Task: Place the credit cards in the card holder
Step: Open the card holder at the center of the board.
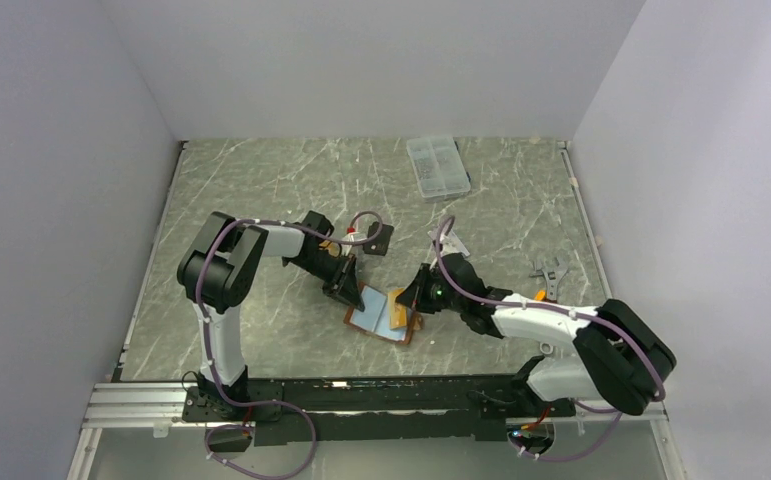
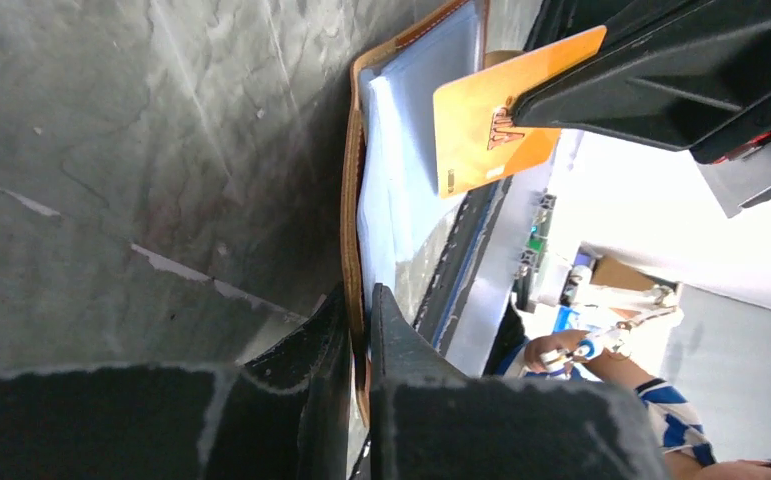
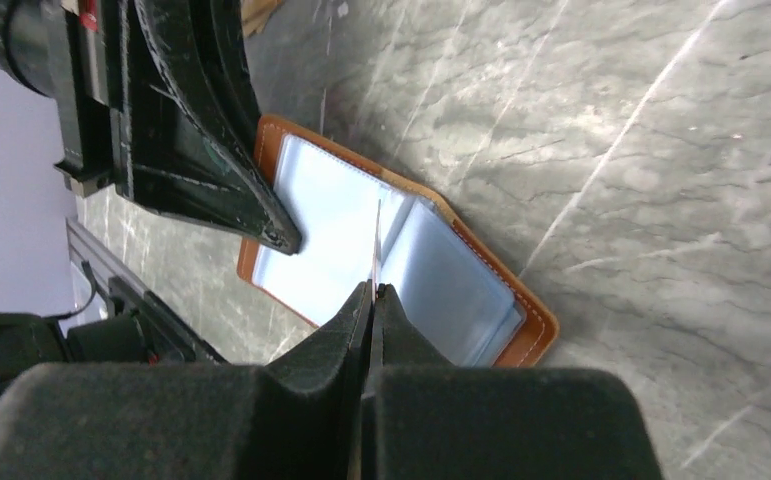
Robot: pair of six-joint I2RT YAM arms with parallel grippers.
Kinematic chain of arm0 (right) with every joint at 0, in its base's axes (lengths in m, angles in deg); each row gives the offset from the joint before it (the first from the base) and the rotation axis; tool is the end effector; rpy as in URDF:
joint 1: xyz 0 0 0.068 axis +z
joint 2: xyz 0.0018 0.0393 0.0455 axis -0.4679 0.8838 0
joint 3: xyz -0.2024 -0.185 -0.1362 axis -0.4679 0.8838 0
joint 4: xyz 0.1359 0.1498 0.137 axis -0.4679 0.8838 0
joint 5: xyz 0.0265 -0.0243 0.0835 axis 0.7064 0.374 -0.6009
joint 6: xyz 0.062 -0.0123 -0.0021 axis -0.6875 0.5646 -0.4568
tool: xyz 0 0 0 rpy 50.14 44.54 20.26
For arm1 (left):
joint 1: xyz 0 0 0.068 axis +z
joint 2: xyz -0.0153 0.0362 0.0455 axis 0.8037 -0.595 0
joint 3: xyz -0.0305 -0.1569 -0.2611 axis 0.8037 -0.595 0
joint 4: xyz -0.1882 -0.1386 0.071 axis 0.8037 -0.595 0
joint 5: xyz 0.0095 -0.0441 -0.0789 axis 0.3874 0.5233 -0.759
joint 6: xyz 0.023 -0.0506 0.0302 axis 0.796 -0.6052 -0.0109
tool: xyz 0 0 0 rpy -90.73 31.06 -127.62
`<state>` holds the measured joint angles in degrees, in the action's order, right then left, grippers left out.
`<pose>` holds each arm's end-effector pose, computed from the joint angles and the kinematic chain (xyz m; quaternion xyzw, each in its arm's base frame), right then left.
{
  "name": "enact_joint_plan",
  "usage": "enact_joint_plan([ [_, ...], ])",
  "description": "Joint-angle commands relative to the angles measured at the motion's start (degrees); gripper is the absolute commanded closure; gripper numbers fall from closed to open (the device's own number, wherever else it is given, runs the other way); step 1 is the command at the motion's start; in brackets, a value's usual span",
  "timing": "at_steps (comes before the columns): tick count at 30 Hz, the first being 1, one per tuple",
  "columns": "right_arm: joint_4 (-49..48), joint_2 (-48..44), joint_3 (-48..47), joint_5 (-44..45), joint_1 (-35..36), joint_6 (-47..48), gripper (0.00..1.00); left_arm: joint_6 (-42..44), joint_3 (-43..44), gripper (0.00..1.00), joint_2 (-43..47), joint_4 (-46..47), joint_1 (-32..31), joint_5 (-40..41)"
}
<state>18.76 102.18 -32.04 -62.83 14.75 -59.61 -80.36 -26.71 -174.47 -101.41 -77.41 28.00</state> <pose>0.1687 0.1643 0.1979 0.0270 0.8884 0.3699 0.2703 0.2886 -0.1747 0.1438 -0.2135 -0.8332 0.5081 0.0456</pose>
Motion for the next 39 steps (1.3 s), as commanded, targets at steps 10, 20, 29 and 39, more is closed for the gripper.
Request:
enact_joint_plan([
  [10,2.7,-7.0,-1.5,17.1,-0.2,-5.8,1.0,-31.0,-3.3,1.0,1.7,31.9,0.0,-4.3],
  [20,4.7,1.3,-6.4,22.2,0.3,-5.5,1.0,-27.2,-3.7,1.0,1.5,28.4,0.1,-1.7],
  [29,14.9,5.7,-13.2,19.4,1.2,-4.5,1.0,-26.2,-3.2,1.0,2.2,25.8,0.2,-0.4],
  [39,21.5,11.4,-18.8,16.0,1.5,-3.7,1.0,-24.8,-2.1,1.0,2.8,24.0,0.2,-0.1],
])
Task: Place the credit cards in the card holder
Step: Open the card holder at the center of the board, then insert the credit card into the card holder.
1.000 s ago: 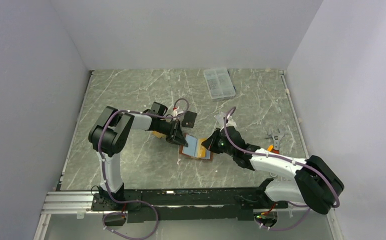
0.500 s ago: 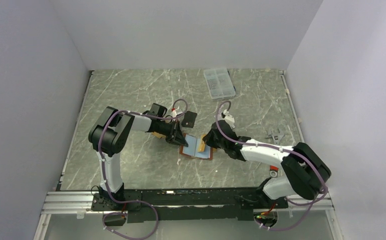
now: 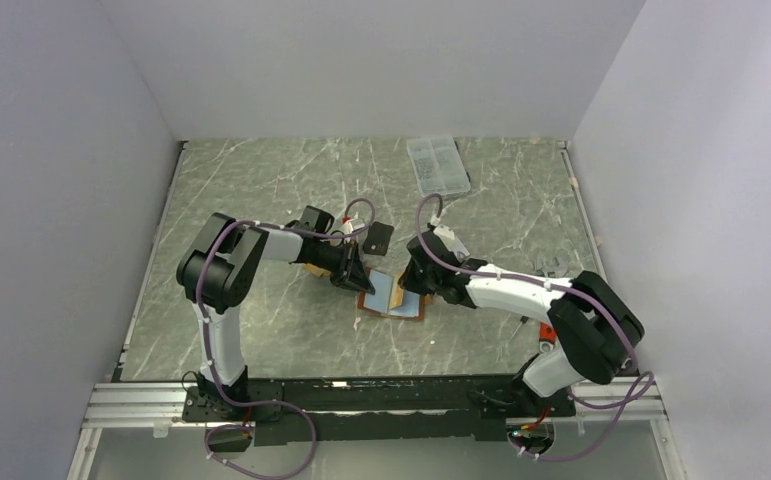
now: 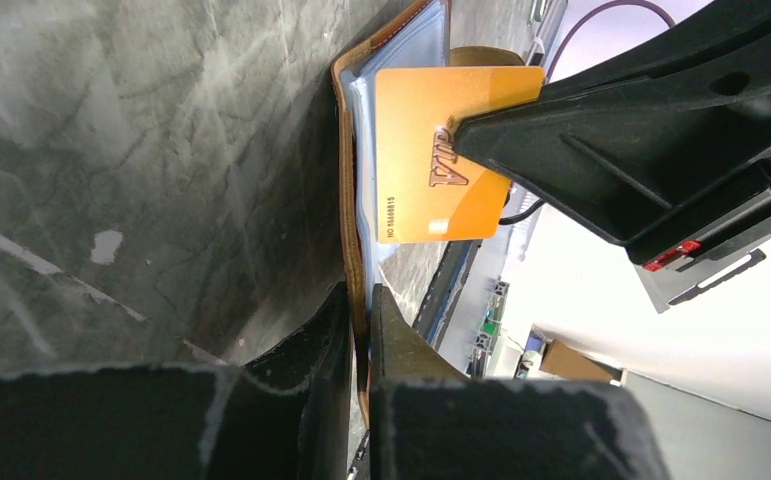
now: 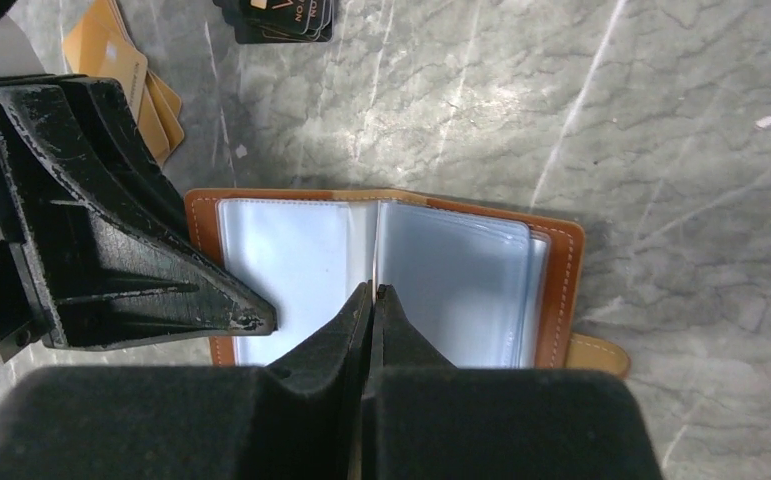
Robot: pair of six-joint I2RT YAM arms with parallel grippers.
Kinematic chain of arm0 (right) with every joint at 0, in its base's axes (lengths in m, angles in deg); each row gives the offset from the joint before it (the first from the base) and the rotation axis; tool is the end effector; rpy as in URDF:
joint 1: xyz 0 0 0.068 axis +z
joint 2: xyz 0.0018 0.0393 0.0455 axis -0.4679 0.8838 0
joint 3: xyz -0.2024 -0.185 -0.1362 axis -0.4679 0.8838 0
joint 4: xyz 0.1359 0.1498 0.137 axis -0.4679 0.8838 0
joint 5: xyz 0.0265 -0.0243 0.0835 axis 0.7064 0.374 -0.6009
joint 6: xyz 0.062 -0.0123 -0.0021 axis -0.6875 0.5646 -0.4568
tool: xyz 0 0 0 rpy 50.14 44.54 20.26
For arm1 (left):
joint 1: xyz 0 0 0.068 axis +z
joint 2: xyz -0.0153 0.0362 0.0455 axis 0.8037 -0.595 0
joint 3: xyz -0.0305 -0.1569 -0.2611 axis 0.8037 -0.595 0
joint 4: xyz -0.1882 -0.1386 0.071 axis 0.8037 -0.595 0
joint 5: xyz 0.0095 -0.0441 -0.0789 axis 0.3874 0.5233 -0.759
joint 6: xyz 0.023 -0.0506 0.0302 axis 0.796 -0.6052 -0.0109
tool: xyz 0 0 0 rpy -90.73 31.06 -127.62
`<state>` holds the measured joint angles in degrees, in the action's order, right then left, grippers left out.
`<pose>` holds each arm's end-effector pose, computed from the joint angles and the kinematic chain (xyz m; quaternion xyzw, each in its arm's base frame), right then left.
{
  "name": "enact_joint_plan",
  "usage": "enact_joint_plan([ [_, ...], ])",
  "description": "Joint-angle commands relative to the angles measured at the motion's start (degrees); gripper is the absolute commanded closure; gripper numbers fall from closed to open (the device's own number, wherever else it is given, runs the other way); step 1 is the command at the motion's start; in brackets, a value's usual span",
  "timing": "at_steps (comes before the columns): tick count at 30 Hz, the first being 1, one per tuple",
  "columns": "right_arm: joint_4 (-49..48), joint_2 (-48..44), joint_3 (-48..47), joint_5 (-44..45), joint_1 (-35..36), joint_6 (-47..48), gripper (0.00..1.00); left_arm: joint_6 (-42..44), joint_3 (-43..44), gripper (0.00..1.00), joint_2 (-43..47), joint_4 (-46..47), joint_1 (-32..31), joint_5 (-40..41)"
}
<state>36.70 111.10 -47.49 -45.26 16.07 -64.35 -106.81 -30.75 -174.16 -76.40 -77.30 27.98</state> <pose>0.2062 0.1874 0.2113 0.1188 0.9206 0.2235 0.2973 0.3097 -0.1833 0.1444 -0.1099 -0.8360 0.5375 0.0110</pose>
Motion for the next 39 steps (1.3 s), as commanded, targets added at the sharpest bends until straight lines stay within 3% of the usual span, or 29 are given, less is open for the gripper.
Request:
enact_joint_plan([
  [1,3.3,2.9,-3.4,-2.0,0.2,0.9,1.0,1.7,2.0,1.0,2.6,-0.9,0.1,-0.1],
  [7,4.6,4.6,-5.4,-3.8,0.2,2.0,0.98,2.2,2.1,1.0,2.5,-1.6,0.1,-0.1],
  [14,7.1,4.8,-6.9,-6.4,-0.1,3.4,0.68,2.7,2.3,1.0,2.8,-2.0,0.1,-0.1],
  [18,8.7,3.7,-7.1,-7.1,-0.2,3.9,0.66,3.1,2.4,1.0,3.2,-2.2,0.1,0.0],
  [24,10.1,1.8,-7.0,-7.5,-0.7,4.7,0.71,3.8,2.3,1.0,3.6,-2.6,0.1,0.3],
  [34,8.1,0.5,-5.4,-8.7,-2.0,4.3,1.0,4.9,2.7,1.0,3.3,-4.1,0.0,1.0],
  [39,2.8,-0.5,-1.4,-9.5,-2.0,2.6,1.0,5.3,2.9,1.0,3.2,-4.6,0.0,1.2],
])
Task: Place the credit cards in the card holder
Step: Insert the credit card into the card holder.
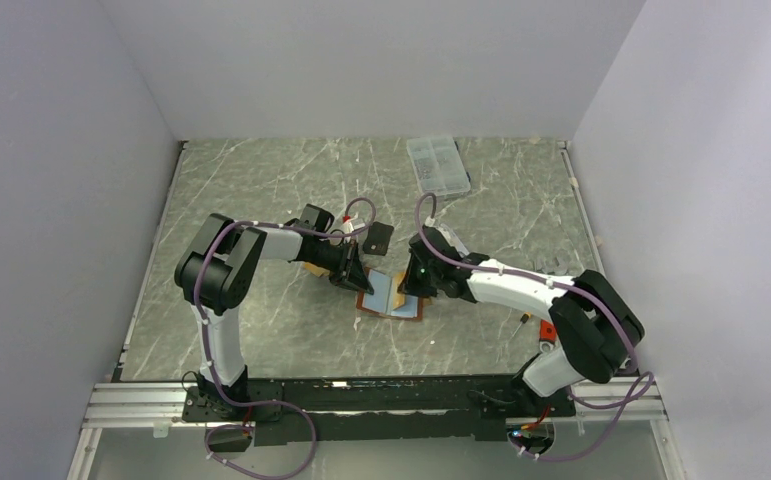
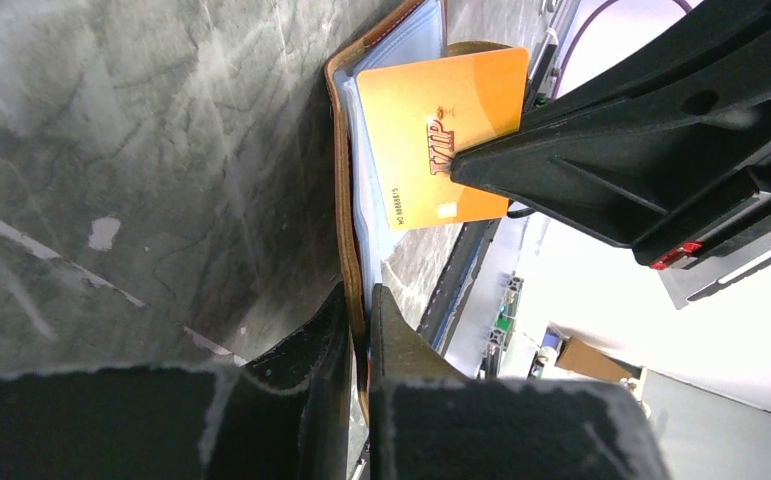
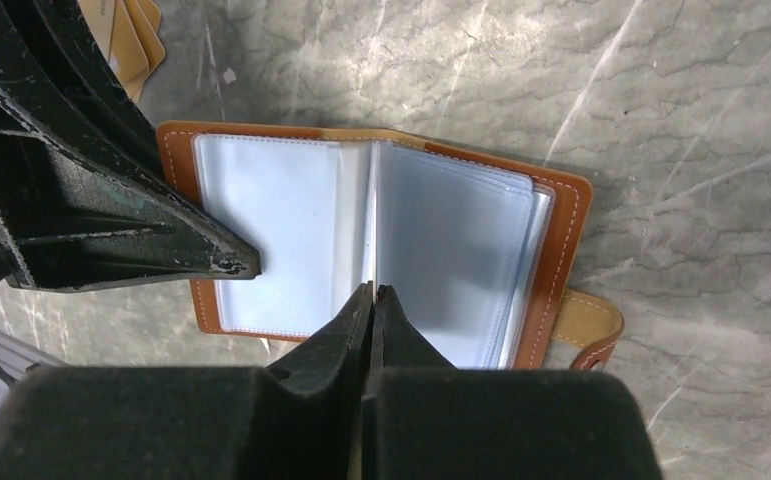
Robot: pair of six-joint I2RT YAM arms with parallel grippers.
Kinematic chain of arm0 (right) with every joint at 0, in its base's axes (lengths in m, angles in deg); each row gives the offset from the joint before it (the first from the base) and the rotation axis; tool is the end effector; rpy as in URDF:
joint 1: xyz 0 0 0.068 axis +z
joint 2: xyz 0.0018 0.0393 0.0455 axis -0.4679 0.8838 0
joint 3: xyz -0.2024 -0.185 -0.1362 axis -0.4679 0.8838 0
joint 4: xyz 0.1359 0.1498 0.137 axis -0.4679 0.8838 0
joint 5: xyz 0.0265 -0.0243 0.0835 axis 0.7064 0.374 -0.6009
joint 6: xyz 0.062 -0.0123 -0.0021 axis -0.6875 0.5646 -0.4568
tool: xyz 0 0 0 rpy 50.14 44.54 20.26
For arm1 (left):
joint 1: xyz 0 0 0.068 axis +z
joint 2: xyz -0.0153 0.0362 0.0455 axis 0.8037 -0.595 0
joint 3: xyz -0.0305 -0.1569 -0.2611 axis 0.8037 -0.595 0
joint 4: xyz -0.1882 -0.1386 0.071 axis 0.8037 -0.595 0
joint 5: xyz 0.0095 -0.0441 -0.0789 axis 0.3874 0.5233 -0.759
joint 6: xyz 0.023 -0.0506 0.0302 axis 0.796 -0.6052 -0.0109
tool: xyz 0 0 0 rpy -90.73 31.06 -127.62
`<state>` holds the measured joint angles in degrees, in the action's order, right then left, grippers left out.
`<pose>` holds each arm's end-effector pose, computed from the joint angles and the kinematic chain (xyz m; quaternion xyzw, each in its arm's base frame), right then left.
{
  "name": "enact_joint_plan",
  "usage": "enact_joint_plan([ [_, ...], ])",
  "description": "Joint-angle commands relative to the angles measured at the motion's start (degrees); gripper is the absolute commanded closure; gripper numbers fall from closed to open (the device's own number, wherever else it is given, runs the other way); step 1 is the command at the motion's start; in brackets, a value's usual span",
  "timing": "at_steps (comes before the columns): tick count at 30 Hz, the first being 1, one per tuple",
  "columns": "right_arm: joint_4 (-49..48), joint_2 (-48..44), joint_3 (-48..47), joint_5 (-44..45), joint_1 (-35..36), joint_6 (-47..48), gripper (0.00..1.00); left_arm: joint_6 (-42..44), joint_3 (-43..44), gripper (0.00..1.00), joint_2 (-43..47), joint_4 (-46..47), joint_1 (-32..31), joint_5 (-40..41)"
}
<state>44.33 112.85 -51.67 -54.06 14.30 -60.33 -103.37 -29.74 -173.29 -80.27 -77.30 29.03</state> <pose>0.2110 0.1901 0.2133 0.0739 0.9438 0.2273 0.2281 0.3083 -0.1822 0.1496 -0.1246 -0.8406 0.5272 0.0050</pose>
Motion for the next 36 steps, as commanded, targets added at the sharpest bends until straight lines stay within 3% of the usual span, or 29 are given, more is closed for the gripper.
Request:
enact_joint_plan([
  [1,-6.5,-2.9,4.1,-0.7,-0.2,-2.0,1.0,2.0,1.9,1.0,2.3,-0.8,0.0,0.1],
  [7,-16.6,-7.8,11.0,-0.6,-0.4,-4.9,1.0,3.1,2.1,0.8,2.1,-2.5,0.1,0.7],
  [8,-17.5,-8.2,11.5,-0.5,-0.4,-5.1,1.0,3.7,2.4,0.74,2.1,-3.1,0.1,0.8],
  [11,-18.6,-8.2,11.7,-0.5,-0.4,-5.0,1.0,5.3,3.1,0.39,2.8,-4.6,0.1,0.9],
  [12,-18.6,-7.8,11.6,-0.6,-0.4,-4.9,1.0,5.7,3.1,0.32,3.2,-4.7,0.1,0.9],
  [17,-20.9,-7.4,12.0,-0.7,-0.4,-5.0,1.0,8.0,3.2,0.22,3.4,-5.5,0.1,0.8],
  [18,-21.3,-7.5,12.1,-0.7,-0.4,-4.9,1.0,8.4,3.6,0.05,3.0,-5.8,0.1,0.7],
  [19,-21.7,-7.5,12.1,-0.7,-0.4,-4.8,1.0,8.8,3.9,0.01,2.7,-6.4,0.2,0.3],
  [23,-23.6,-7.0,12.7,-0.7,-0.4,-5.1,1.0,9.4,4.6,0.22,1.8,-6.7,0.3,0.1],
  [25,-24.7,-6.7,13.1,-2.2,-0.4,-5.6,1.0,9.5,4.7,0.46,1.6,-7.0,0.3,0.7],
  [36,-29.8,-6.1,16.7,-3.4,-0.5,-7.1,1.0,10.8,6.1,0.71,0.9,-9.7,0.2,3.0],
])
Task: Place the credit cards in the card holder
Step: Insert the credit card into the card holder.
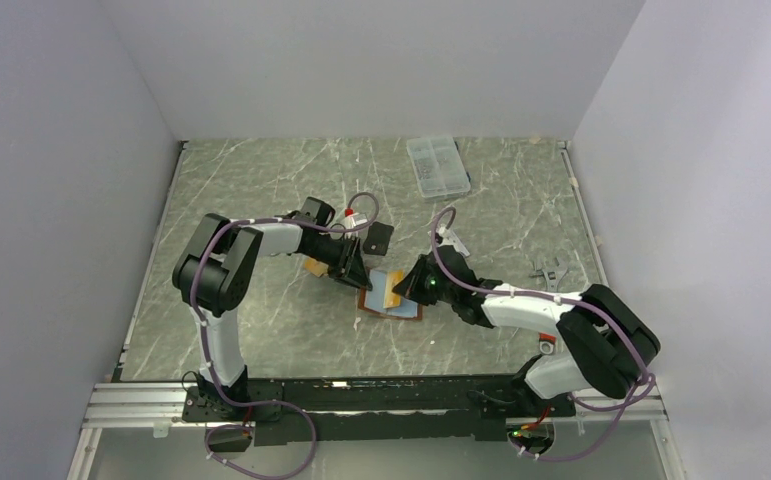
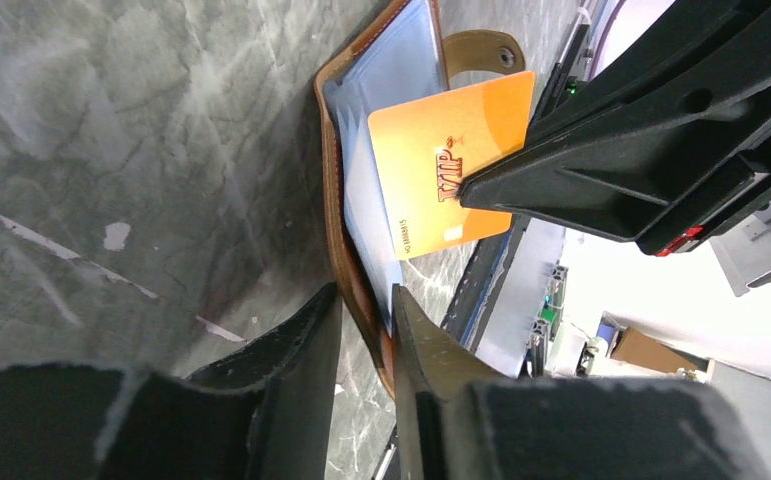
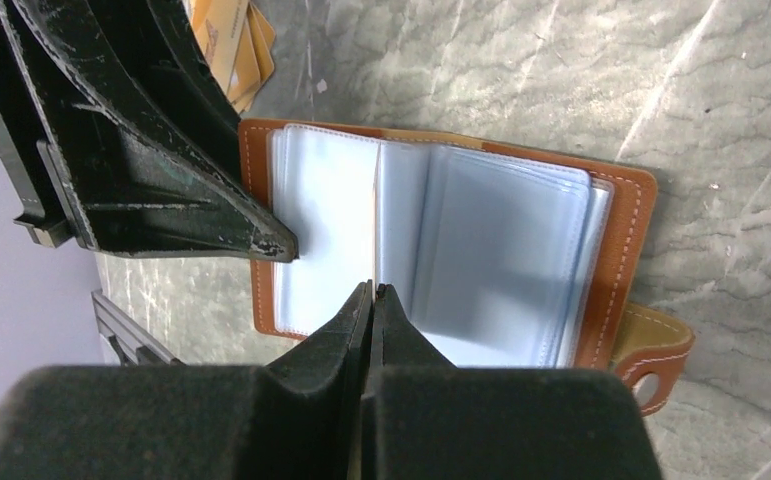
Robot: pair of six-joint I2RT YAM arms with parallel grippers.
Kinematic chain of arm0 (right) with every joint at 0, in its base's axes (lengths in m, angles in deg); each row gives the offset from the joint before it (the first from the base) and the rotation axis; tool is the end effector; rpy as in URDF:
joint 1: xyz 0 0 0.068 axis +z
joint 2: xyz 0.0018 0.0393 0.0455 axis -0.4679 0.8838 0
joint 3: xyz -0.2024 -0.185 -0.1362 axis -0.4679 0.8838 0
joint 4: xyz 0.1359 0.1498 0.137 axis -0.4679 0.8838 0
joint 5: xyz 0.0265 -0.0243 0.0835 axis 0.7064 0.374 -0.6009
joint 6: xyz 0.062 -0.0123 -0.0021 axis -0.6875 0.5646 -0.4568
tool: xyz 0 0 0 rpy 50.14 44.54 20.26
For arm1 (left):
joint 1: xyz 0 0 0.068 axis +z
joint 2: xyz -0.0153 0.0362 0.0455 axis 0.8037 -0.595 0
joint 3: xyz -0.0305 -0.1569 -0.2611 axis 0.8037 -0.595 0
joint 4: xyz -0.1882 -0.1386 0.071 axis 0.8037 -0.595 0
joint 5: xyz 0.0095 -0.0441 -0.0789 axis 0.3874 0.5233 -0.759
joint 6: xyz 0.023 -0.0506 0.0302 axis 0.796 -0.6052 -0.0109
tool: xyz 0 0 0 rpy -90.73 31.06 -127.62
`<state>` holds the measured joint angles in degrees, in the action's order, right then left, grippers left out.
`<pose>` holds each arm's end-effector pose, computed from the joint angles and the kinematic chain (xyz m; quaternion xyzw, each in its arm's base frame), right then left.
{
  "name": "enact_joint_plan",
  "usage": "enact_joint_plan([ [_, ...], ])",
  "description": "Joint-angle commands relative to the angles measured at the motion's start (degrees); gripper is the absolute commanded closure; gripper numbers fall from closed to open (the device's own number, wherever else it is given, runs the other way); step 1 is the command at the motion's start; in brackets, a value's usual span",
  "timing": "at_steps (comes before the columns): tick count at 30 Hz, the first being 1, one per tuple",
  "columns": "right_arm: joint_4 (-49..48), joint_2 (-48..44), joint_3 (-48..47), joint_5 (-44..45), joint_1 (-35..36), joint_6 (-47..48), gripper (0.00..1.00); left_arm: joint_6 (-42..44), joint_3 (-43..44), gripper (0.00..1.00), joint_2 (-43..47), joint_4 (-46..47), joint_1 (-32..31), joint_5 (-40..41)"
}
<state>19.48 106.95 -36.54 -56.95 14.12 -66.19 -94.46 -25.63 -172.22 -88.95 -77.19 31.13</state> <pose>0.1907 0.1739 0.2005 0.1068 0.8877 0.3487 0.2810 0.3119 -0.1820 0.1644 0.1718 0.8447 -0.5066 0.0178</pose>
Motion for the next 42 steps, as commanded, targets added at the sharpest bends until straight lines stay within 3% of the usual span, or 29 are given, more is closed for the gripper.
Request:
enact_joint_plan([
  [1,-5.7,-0.4,2.4,-0.5,-0.5,-1.5,1.0,2.0,1.9,0.73,-0.1,-1.1,0.1,1.1],
  [5,-10.6,-1.1,6.0,-1.0,-1.6,-3.5,1.0,2.1,1.8,0.87,0.1,-1.4,-0.1,1.8],
  [14,-23.8,1.3,12.1,-2.4,-3.1,-8.8,1.0,2.2,0.3,0.93,0.4,-1.0,-0.9,3.3],
  [24,-28.6,1.5,14.1,-1.7,-3.2,-10.5,1.0,0.6,-1.4,0.9,0.7,0.3,-1.0,4.7],
  [42,-28.8,7.7,10.9,-2.9,-2.1,-8.8,1.0,-0.1,-1.7,0.77,1.3,0.4,-0.8,4.0],
])
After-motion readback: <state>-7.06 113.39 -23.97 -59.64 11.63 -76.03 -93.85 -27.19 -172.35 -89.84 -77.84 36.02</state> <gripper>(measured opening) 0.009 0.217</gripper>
